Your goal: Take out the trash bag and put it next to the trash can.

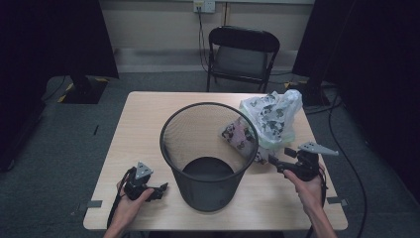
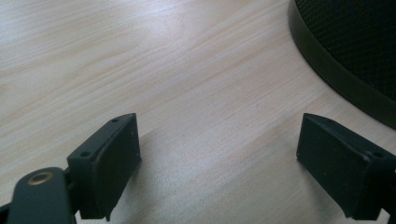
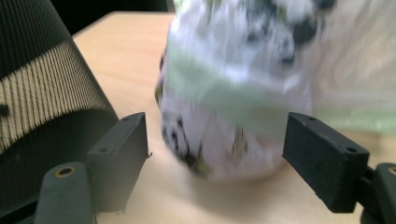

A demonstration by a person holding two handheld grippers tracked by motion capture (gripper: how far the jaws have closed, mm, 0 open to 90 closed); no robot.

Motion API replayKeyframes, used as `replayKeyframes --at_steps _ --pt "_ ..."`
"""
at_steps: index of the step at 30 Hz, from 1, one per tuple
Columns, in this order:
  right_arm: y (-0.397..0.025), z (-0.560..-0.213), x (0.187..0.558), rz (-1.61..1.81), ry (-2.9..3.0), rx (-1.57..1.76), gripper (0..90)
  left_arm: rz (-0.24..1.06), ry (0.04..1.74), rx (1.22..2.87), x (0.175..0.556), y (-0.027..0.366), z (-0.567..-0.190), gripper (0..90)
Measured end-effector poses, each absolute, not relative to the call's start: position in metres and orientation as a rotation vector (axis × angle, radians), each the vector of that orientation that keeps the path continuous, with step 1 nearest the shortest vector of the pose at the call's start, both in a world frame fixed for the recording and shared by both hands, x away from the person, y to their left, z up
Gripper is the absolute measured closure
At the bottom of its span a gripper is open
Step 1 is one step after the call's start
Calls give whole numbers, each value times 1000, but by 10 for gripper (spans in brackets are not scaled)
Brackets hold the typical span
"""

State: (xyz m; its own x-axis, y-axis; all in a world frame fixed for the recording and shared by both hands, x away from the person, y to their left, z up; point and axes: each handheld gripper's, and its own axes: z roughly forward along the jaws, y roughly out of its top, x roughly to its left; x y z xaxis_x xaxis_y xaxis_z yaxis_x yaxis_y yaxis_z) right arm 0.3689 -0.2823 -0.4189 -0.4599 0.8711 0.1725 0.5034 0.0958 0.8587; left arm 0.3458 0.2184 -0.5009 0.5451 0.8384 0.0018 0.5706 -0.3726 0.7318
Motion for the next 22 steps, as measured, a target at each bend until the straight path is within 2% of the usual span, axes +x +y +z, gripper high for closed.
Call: replayKeyframes --at_steps 9,18,22 --pt "-306 -471 353 1078 2092 1464 182 494 1135 2086 346 218 -501 126" --pt "-302 -495 354 856 2074 1493 152 494 1135 2086 346 218 -501 126" --pt "-302 -498 355 870 2054 1470 134 493 1135 2086 346 218 -501 126"
